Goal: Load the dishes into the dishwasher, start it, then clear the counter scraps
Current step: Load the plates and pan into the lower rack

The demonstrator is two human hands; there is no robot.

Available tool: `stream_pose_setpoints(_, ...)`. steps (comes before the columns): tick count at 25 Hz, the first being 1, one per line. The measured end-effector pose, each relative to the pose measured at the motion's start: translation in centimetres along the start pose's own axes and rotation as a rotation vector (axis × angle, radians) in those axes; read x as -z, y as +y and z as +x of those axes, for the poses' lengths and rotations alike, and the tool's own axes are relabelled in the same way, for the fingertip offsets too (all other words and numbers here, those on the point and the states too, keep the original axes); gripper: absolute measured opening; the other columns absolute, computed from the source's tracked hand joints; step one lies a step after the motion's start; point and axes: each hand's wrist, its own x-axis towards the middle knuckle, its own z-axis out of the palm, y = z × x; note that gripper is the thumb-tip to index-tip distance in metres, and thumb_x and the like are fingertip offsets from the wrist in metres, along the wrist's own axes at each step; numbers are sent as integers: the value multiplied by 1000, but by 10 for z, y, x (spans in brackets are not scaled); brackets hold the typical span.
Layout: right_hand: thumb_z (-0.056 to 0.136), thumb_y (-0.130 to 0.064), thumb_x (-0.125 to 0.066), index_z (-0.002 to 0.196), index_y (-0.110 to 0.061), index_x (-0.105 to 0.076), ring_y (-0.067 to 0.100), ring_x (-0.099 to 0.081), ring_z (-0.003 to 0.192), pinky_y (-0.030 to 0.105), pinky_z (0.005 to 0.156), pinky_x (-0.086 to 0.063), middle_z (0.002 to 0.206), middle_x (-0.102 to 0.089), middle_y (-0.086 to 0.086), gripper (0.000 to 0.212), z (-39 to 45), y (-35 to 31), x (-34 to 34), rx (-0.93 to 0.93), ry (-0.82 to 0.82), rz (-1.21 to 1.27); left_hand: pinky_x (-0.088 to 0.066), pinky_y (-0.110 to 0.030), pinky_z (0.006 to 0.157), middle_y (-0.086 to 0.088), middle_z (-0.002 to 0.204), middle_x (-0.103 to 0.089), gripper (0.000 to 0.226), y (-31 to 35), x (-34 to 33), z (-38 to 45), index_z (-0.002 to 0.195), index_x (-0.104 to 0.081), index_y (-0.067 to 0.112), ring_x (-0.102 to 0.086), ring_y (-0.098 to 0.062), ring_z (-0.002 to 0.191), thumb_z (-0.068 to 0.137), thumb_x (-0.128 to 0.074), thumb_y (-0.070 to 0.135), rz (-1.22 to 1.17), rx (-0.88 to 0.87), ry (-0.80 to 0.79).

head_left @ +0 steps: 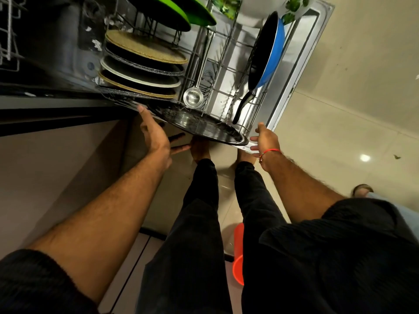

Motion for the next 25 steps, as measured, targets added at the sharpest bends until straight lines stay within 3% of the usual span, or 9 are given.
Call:
stream_pose_setpoints(3,100,-46,-39,125,-15,-61,26,-61,86,36,76,-49,112,-68,6,46,0,-5,10,6,-59,-36,-59,-61,63,4,151,-35,79,-6,3,-4,147,-32,53,-59,-40,113,77,-37,91,-70,8,-22)
stream_pose_setpoints(6,96,-42,-52,120,-17,-62,26,-62,79,39,79,-53,107,-67,3,37,-4,-8,7,-16,-150,-90,-59,-57,61,9,134,-40,69,-15,0,-12,143,-38,51,-61,-26,92,82,-44,83,-62,-47,-38)
stream_pose_setpoints(8,93,-30,-60,116,-16,-64,21,-60,66,34,69,-54,100,-66,2,27,-8,-6,0,-30,-218,-112,-60,-56,59,7,128,-50,58,-21,-3,-13,134,-46,42,-62,-26,91,85,-45,72,-76,-70,-51)
stream_pose_setpoints(11,92,-6,-57,91,-7,-66,14,-53,42,18,43,-44,70,-63,4,9,-12,-1,-9,-38,-204,-14,-60,-55,58,-3,143,-45,60,-16,-9,-13,140,-45,34,-57,-32,107,88,-45,63,-36,-75,-45)
stream_pose_setpoints(13,91,2,-56,72,-5,-60,12,-49,32,16,35,-39,48,-57,3,20,-13,-1,-12,-56,-164,74,-61,-52,56,-1,147,-40,60,-9,-10,-14,146,-40,34,-54,-32,112,91,-53,54,75,-105,-39)
stream_pose_setpoints(15,87,5,-57,64,-4,-57,13,-47,32,17,35,-38,37,-51,1,25,-14,-3,-12,-74,-142,120,-61,-48,55,-7,137,-51,49,-3,-11,-19,142,-43,27,-65,-34,103,96,-53,36,157,-138,-35)
stream_pose_setpoints(19,84,2,-63,69,-4,-59,15,-49,39,22,39,-42,52,-53,8,17,-26,-3,7,-114,-154,205,-61,-48,55,-14,120,-61,33,-1,-5,-56,126,-45,19,-75,-33,75,93,-51,18,106,-107,-27)
stream_pose_setpoints(22,85,-4,-63,85,-6,-64,22,-61,54,29,49,-54,67,-64,8,2,-38,-14,37,-169,-197,255,-60,-50,57,-16,118,-63,40,-4,12,-90,124,-48,20,-74,-39,84,86,-50,7,44,-55,-72)
stream_pose_setpoints(25,84,-13,-69,97,-8,-71,26,-71,63,33,58,-59,80,-75,11,14,-41,-42,66,-142,-283,226,-59,-45,57,-9,108,-68,42,10,16,-111,116,-56,26,-74,-30,82,80,-49,5,12,-55,-168)
